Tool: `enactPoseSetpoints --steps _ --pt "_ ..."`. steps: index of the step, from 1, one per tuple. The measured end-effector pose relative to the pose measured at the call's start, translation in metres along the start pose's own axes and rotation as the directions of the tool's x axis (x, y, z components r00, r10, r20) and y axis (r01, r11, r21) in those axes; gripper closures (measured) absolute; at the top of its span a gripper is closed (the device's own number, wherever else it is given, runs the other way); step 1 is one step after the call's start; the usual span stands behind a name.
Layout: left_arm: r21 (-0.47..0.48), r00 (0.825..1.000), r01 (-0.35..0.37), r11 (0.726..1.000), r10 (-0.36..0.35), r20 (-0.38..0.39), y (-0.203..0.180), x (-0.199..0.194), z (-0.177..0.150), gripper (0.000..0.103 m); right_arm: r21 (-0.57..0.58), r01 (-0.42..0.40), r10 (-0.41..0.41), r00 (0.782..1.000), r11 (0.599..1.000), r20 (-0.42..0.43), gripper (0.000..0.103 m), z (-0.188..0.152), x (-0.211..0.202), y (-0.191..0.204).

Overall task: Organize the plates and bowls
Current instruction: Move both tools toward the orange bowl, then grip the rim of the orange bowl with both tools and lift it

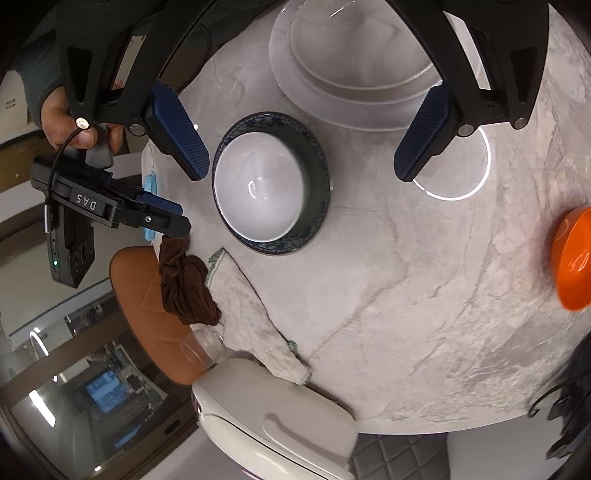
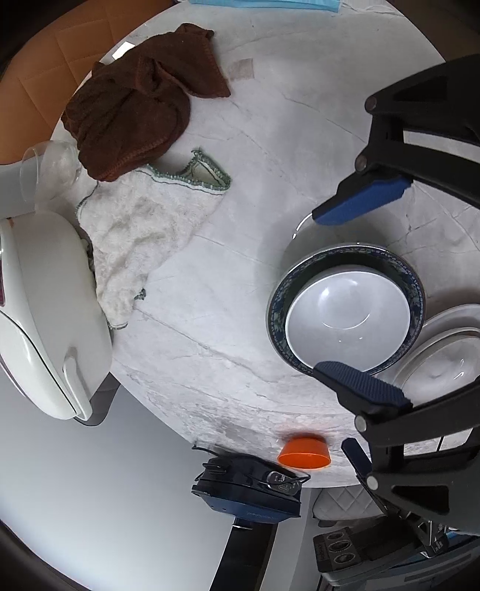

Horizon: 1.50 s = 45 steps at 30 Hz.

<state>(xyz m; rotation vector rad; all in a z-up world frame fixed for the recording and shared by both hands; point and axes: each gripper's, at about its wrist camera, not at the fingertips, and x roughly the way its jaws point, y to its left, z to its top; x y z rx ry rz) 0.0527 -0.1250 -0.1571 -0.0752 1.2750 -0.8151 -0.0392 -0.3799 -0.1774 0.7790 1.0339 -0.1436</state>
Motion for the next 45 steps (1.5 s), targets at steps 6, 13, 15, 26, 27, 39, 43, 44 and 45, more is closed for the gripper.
enactPoseSetpoints --steps 6,13,15,26,27,39,43,44,45 --pt "-0.147 0.991 -0.054 0.988 0.072 0.117 0.069 -0.057 -0.026 0.001 0.014 -0.007 0.007 1.000 1.000 -0.018 0.018 -0.003 0.004 0.005" --pt "-0.353 0.973 -0.153 0.923 0.203 0.107 0.161 -0.099 -0.068 0.001 -0.040 -0.041 0.039 0.998 0.998 -0.050 0.018 -0.009 0.019 0.037" --pt "-0.398 0.967 -0.164 0.903 0.227 0.115 0.183 -0.110 -0.078 0.001 -0.067 -0.050 0.045 0.997 0.997 -0.064 0.018 -0.010 0.024 0.050" --pt "-0.524 0.950 -0.215 0.824 0.300 0.082 0.278 -0.127 -0.068 0.001 -0.214 -0.191 0.150 0.970 0.958 -0.190 0.018 -0.007 0.076 0.165" --pt "-0.519 0.948 -0.223 0.825 0.309 0.083 0.283 -0.127 -0.060 0.001 -0.232 -0.204 0.157 0.966 0.951 -0.206 0.018 -0.005 0.084 0.179" --pt "-0.394 0.953 -0.242 0.887 0.293 0.073 0.324 -0.096 0.017 0.027 -0.287 -0.286 0.149 0.896 0.914 -0.419 0.035 0.015 0.221 0.276" --pt "-0.367 0.968 -0.212 0.906 0.246 0.048 0.329 -0.079 0.021 0.044 -0.258 -0.357 0.202 0.854 0.898 -0.479 0.049 0.010 0.242 0.282" --pt "-0.366 0.971 -0.202 0.909 0.235 0.049 0.331 -0.075 0.021 0.050 -0.261 -0.365 0.208 0.852 0.894 -0.481 0.050 0.010 0.245 0.285" --pt "-0.368 0.974 -0.187 0.911 0.220 0.048 0.333 -0.071 0.023 0.056 -0.264 -0.362 0.202 0.852 0.894 -0.483 0.051 0.010 0.247 0.286"
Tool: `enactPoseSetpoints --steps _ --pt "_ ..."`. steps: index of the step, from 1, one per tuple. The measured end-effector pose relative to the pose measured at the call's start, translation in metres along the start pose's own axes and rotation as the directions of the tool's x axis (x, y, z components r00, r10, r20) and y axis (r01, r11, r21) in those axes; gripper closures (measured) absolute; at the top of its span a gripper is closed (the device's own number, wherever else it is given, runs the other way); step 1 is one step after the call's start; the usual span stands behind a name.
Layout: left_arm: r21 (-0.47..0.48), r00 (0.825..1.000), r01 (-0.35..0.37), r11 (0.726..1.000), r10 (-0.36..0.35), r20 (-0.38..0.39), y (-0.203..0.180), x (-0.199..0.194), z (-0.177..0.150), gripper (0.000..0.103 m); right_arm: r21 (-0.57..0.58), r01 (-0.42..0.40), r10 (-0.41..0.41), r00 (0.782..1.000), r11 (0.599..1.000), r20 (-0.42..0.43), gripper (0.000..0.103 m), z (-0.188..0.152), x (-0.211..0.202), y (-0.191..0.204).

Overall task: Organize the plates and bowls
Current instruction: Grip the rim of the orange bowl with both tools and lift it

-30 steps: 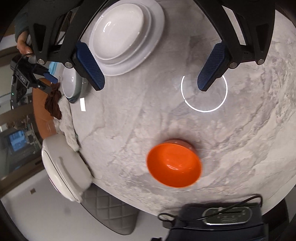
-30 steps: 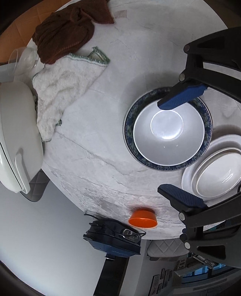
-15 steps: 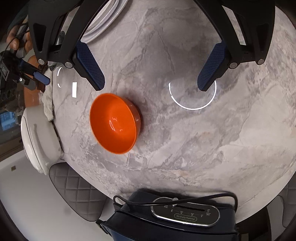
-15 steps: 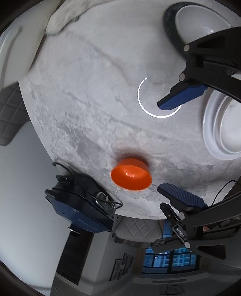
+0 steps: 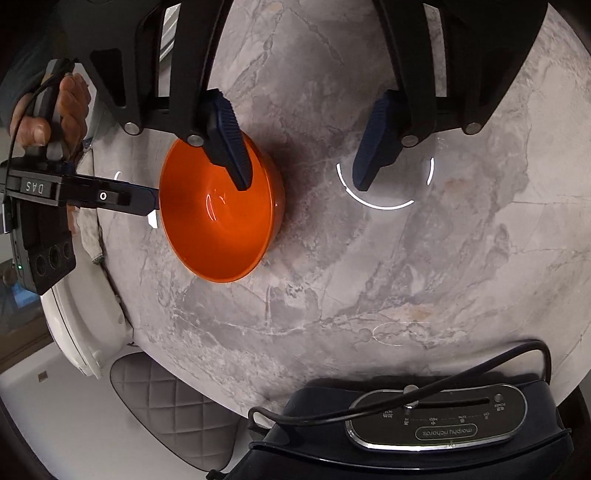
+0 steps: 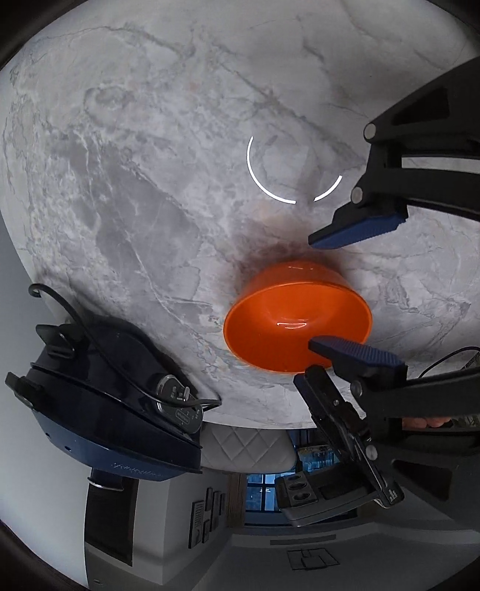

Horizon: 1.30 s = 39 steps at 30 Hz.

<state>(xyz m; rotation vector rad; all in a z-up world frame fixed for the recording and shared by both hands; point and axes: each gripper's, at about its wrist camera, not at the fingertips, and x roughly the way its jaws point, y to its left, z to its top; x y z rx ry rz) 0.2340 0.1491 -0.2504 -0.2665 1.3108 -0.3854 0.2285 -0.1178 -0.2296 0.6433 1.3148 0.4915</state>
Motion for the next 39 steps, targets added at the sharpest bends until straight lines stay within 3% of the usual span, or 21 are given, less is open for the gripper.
enactPoseSetpoints --steps 10,12,17,23,39 --pt "0.025 0.997 0.060 0.998 -0.059 -0.039 -0.005 0.018 0.015 0.057 0.003 0.004 -0.004 0.999 1.000 -0.052 0.068 0.019 0.019 -0.004" --pt "0.024 0.997 0.066 0.998 -0.065 -0.050 -0.005 0.021 0.017 0.073 0.007 0.006 -0.005 0.998 1.000 -0.059 0.072 0.020 0.022 -0.005" --pt "0.030 0.996 0.078 0.997 -0.076 -0.055 -0.005 0.022 0.015 0.080 0.046 0.012 -0.008 0.996 0.999 -0.089 0.081 0.020 0.033 -0.011" --pt "0.033 0.993 0.092 0.995 -0.090 -0.074 -0.009 0.025 0.015 0.090 0.049 0.001 0.003 0.996 0.999 -0.094 0.084 0.019 0.035 -0.011" --pt "0.041 0.993 0.103 0.994 -0.100 -0.059 -0.028 0.004 0.012 0.090 0.073 -0.004 0.008 0.998 0.997 -0.062 0.085 0.012 0.012 -0.011"
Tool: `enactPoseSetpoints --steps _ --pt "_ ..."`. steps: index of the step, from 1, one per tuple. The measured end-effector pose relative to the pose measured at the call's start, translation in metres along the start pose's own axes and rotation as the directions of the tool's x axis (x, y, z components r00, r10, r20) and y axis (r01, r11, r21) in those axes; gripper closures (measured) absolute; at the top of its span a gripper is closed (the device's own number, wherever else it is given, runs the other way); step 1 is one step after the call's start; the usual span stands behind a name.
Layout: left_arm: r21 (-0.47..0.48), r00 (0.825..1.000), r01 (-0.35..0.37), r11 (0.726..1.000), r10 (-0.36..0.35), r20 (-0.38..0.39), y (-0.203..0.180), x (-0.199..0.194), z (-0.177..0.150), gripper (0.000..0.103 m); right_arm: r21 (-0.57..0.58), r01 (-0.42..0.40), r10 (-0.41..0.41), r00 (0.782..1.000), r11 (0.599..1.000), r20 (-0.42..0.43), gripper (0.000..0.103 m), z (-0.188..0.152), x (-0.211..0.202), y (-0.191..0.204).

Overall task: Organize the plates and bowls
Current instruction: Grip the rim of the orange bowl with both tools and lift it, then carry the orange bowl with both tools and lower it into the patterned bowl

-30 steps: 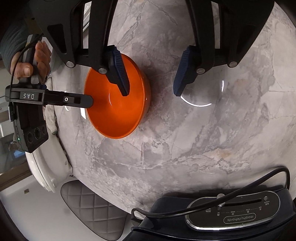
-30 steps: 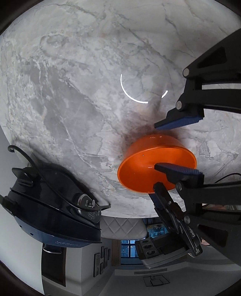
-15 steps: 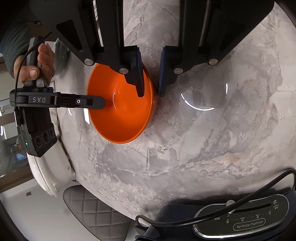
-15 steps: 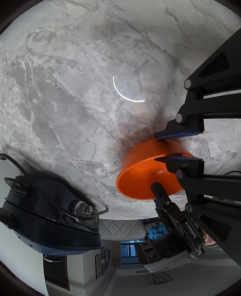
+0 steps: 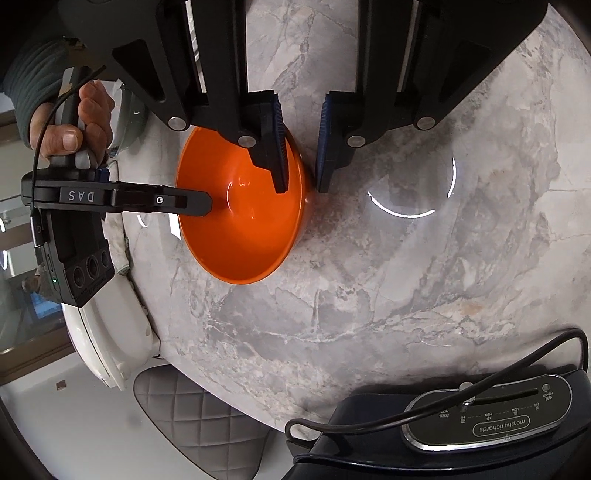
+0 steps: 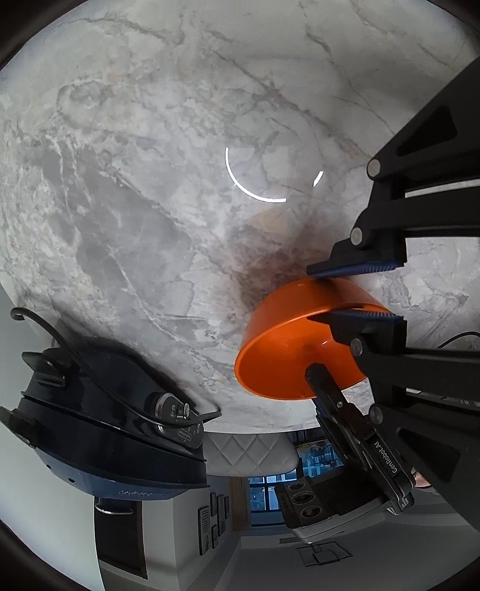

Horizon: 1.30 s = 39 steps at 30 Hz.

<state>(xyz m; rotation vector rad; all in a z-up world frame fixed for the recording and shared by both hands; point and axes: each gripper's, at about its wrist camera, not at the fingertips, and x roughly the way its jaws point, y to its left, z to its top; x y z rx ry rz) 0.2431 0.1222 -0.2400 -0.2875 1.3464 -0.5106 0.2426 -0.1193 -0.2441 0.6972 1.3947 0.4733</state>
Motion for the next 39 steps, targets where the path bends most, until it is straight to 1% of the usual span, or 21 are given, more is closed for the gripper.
enactPoseSetpoints --steps 4,8,11,16,20,23,26,30,34,39 --pt "0.025 1.000 0.015 1.000 -0.015 0.011 -0.021 -0.013 -0.004 0.090 0.001 0.004 -0.004 0.999 1.000 0.039 0.085 -0.012 -0.023 0.002" --pt "0.086 0.999 0.030 0.996 -0.031 0.015 -0.056 -0.027 -0.015 0.090 0.001 0.013 -0.013 0.995 1.000 0.096 0.084 -0.033 -0.055 0.006" --pt "0.135 0.998 0.053 0.989 -0.055 0.011 -0.085 -0.034 -0.029 0.090 0.020 0.016 -0.018 0.990 1.000 0.142 0.085 -0.057 -0.083 0.001" --pt "0.205 0.995 0.100 0.974 -0.098 -0.018 -0.134 -0.041 -0.059 0.089 0.072 0.011 -0.027 0.975 0.997 0.222 0.084 -0.104 -0.130 -0.013" --pt "0.260 0.991 0.131 0.957 -0.121 -0.054 -0.177 -0.039 -0.088 0.089 0.127 0.001 -0.036 0.961 0.992 0.275 0.085 -0.143 -0.161 -0.032" --pt "0.276 0.988 0.152 0.949 -0.140 -0.062 -0.207 -0.037 -0.110 0.089 0.156 -0.002 -0.045 0.953 0.988 0.300 0.085 -0.171 -0.180 -0.050" --pt "0.282 0.988 0.156 0.947 -0.144 -0.065 -0.239 -0.031 -0.131 0.089 0.165 0.011 -0.061 0.951 0.986 0.304 0.085 -0.193 -0.196 -0.067" --pt "0.253 0.989 0.145 0.957 -0.132 -0.068 -0.274 -0.009 -0.152 0.089 0.160 0.046 -0.091 0.953 0.986 0.288 0.085 -0.211 -0.216 -0.094" --pt "0.209 0.993 0.111 0.972 -0.098 -0.069 -0.305 0.019 -0.170 0.089 0.149 0.053 -0.091 0.962 0.987 0.259 0.085 -0.216 -0.233 -0.128" --pt "0.175 0.995 0.048 0.983 -0.032 -0.094 -0.336 0.060 -0.184 0.089 0.130 0.084 -0.110 0.971 0.988 0.211 0.085 -0.207 -0.248 -0.167"
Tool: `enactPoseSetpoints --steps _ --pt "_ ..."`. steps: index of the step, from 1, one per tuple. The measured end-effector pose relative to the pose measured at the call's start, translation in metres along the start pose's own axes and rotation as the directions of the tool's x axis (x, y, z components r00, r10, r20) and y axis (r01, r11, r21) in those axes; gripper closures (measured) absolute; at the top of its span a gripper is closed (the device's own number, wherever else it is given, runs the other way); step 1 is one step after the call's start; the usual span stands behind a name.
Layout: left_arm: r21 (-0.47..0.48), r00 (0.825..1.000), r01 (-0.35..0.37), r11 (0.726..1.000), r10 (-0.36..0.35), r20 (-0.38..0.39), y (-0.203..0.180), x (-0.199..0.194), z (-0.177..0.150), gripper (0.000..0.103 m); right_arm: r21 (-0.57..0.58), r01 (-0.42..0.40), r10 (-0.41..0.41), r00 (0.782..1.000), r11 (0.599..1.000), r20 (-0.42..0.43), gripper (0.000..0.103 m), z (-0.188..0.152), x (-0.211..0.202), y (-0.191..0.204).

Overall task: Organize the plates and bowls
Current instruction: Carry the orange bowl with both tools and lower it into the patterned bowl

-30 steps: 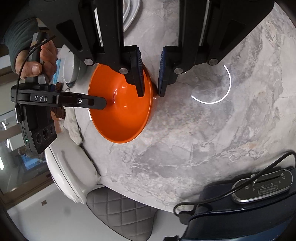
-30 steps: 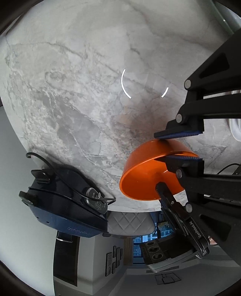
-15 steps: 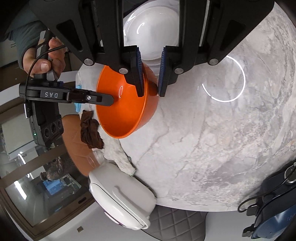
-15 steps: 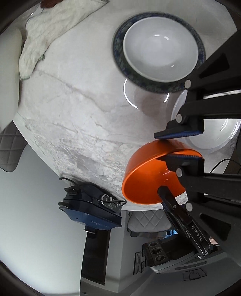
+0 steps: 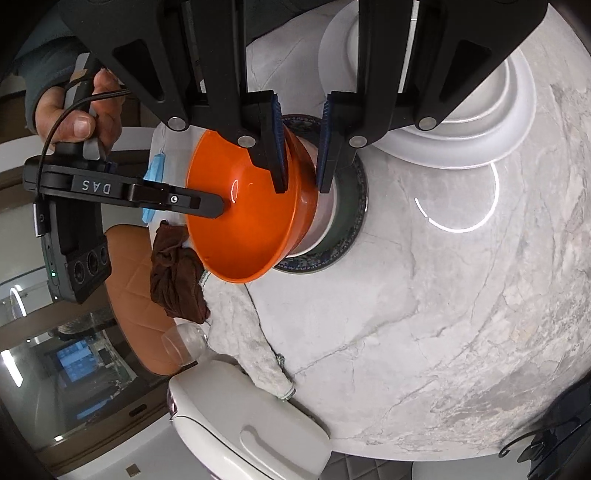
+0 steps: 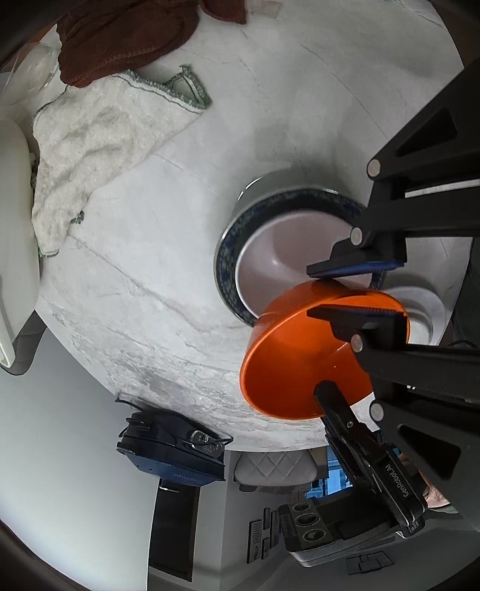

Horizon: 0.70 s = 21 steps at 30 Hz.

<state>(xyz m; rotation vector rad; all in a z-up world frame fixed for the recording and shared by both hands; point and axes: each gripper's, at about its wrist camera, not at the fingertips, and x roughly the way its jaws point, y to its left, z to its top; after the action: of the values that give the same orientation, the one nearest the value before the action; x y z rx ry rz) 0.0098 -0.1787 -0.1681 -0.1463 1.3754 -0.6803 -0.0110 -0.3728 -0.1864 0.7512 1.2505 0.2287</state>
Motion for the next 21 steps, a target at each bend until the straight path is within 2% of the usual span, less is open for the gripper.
enactPoseSetpoints --steps 6,10,15,21 --pt "-0.056 0.998 -0.038 0.998 0.035 -0.042 -0.004 0.038 -0.005 0.089 -0.080 0.041 -0.045 0.998 0.996 -0.053 0.085 0.013 -0.001 -0.016" --pt "-0.069 0.997 -0.055 0.996 0.052 -0.052 0.000 0.050 -0.004 0.089 -0.100 0.061 -0.068 0.995 0.993 -0.070 0.085 0.013 0.006 -0.023" --pt "-0.069 0.996 -0.066 0.995 0.062 -0.061 0.004 0.057 -0.002 0.089 -0.140 0.092 -0.100 0.993 0.986 -0.056 0.085 0.012 0.012 -0.019" --pt "-0.054 0.996 -0.069 0.996 0.066 -0.053 0.005 0.054 -0.001 0.087 -0.210 0.186 -0.197 0.980 0.960 -0.033 0.085 0.007 0.016 -0.007"
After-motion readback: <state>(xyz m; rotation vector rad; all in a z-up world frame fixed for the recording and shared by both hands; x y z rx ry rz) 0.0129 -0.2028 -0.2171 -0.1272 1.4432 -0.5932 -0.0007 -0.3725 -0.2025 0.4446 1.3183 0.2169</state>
